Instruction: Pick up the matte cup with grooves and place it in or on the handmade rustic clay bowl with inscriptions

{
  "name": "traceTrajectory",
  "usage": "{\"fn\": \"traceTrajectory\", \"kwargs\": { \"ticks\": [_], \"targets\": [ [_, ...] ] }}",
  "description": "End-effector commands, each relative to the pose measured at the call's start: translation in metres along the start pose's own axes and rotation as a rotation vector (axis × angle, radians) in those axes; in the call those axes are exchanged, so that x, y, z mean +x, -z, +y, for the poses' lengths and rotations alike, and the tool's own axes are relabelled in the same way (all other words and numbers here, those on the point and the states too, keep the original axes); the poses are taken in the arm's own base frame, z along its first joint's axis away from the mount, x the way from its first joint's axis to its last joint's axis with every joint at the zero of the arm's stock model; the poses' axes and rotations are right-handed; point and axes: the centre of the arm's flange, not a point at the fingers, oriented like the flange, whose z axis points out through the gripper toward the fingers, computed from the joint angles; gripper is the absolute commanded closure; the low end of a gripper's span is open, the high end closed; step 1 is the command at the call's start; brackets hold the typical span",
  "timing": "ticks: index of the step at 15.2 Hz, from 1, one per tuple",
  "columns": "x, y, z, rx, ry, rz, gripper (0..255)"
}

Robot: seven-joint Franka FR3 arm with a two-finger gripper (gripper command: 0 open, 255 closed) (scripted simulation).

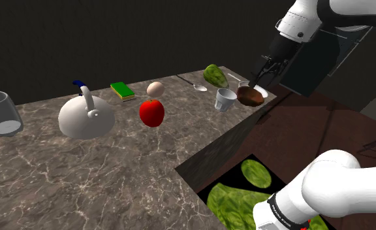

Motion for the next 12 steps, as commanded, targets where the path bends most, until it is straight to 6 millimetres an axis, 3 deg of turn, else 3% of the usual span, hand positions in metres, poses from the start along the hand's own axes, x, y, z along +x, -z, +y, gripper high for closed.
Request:
{"fn": "traceTrajectory", "kwargs": {
  "ticks": [1, 12],
  "targets": [
    [0.0, 0.0, 0.0, 0.0, 0.0, 0.0, 0],
    [0.101, -0.091, 0.052, -0.076, 0.024, -0.044, 0]
  ]
}}
